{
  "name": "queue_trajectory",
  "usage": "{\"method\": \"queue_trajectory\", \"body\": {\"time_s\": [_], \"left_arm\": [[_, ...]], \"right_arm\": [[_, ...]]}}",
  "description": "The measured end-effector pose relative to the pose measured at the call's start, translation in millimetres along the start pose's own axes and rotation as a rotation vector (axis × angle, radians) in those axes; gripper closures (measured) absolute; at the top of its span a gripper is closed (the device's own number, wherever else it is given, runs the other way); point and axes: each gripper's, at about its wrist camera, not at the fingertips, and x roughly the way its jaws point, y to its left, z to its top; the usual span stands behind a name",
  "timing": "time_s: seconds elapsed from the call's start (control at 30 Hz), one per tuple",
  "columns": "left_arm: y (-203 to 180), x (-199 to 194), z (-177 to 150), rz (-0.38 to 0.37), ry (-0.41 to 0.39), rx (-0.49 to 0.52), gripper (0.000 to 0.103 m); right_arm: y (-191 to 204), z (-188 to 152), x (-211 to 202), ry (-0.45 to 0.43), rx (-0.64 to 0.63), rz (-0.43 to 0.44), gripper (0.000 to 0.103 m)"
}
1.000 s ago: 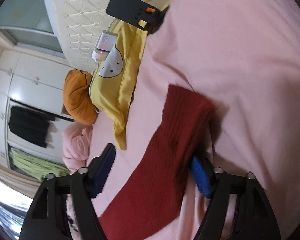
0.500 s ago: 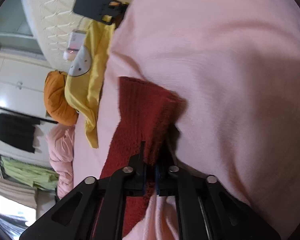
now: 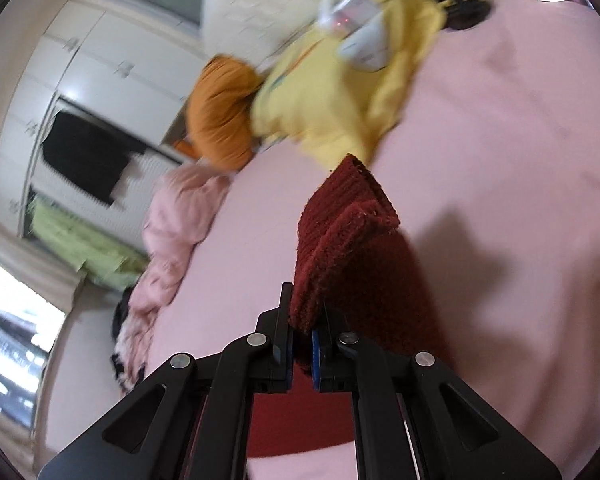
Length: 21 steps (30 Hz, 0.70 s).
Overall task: Fold clothes
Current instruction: 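Grasp the sleeve cuff beside the right gripper and lift it, then carry the held sleeve across the cardigan body with the right gripper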
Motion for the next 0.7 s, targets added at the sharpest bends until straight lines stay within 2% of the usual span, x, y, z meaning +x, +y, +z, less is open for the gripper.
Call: {"method": "queue_trajectory", "body": {"time_s": [0.13,0.3,0.47,0.53,0.67,0.7], "left_arm": [[3.2,-0.8,4.4,-0.028,0.026,-0.010,0.000],[18.7,-11.1,25.3,-0.114,0.095,-0.041,0.000],[66.4,-42.4,51.9,-0.167,0.029,-0.134,0.000],[94.6,-52.1,56.4,-0.166,0.009,-0.193,0.000],[133.3,-57.4,46.3,-0.129,-0.012,-0.271,0.000],[142.5,-55.6,41.8,-0.139,0.000,-0.329,0.000]], "right_arm": [[44.3,-29.3,18.5,0.063,-0.035,0.067,0.097],[99.9,-70.8,45.7,0.146,-0.079,0.138,0.097],[151.5,-118.3,74.1,0.235,-0.151,0.180,0.097],[170.5,-137.1,85.6,0.274,-0.179,0.194,0.097],[205.9,-174.5,101.8,0.335,-0.226,0.232,0.097],[214.4,-183.5,106.1,0.351,-0.235,0.241,0.097]]}}
